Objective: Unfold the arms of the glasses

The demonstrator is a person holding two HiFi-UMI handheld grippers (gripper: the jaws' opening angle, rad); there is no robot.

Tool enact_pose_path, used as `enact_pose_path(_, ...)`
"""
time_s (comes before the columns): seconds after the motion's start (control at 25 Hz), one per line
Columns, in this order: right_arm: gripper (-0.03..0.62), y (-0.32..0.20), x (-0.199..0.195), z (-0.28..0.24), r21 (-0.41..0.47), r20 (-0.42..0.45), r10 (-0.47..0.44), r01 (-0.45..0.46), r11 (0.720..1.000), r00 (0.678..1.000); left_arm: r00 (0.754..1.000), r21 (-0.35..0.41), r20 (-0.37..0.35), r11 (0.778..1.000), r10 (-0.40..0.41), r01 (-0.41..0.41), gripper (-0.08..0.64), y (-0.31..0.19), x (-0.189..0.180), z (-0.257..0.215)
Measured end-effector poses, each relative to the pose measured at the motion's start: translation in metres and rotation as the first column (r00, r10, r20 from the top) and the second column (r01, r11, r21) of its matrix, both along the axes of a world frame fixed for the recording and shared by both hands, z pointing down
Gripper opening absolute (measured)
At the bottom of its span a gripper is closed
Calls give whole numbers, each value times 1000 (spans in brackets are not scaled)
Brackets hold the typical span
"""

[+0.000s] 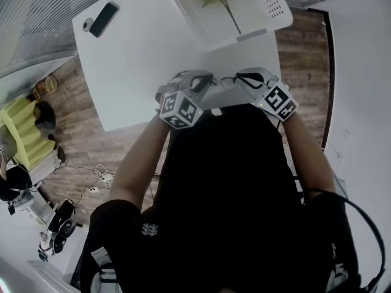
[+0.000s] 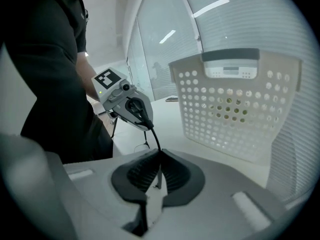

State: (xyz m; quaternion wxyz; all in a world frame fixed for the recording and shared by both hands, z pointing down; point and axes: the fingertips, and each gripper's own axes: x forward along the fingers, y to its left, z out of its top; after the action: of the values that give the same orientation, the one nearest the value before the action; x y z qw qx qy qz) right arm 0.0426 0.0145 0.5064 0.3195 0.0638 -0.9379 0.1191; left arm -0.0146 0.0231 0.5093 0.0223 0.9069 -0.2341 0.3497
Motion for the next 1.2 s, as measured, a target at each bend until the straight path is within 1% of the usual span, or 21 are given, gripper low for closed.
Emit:
enact_pose_path(0.12,11,-6,3,-1,-12,24,42,-41,999,999,1000,3,2,1000,-15,15,5,-1,-7,0)
enact_pose_path(0.28,11,-9,4,-5,16,38,55,-55,998,998,999,8,11,999,-38,38,6,-1,-16,0)
enact_pose_path(0.4,11,-17,5,-7,37,48,90,-92,995,995,998,14,23,998,-62,62,12,-3,-24,2)
enact_pose_path(0.56,11,-27,5,-8,52,53,123,-126,991,991,995,21,16,995,-98,97,12,-8,-35,0)
enact_pose_path(0.8,11,-34,6,-14,86,69,165,-171,982,984,992,26,32,993,-119,118,17,-9,-51,-3)
enact_pose_path(1.04,11,-39,8,-17,124,83,191,-200,972,978,992,33,63,993,-112,110,18,-6,-56,-1)
enact_pose_path(1.2,11,-31,9,-10,118,61,175,-182,976,983,991,39,90,994,-101,97,20,2,-54,7)
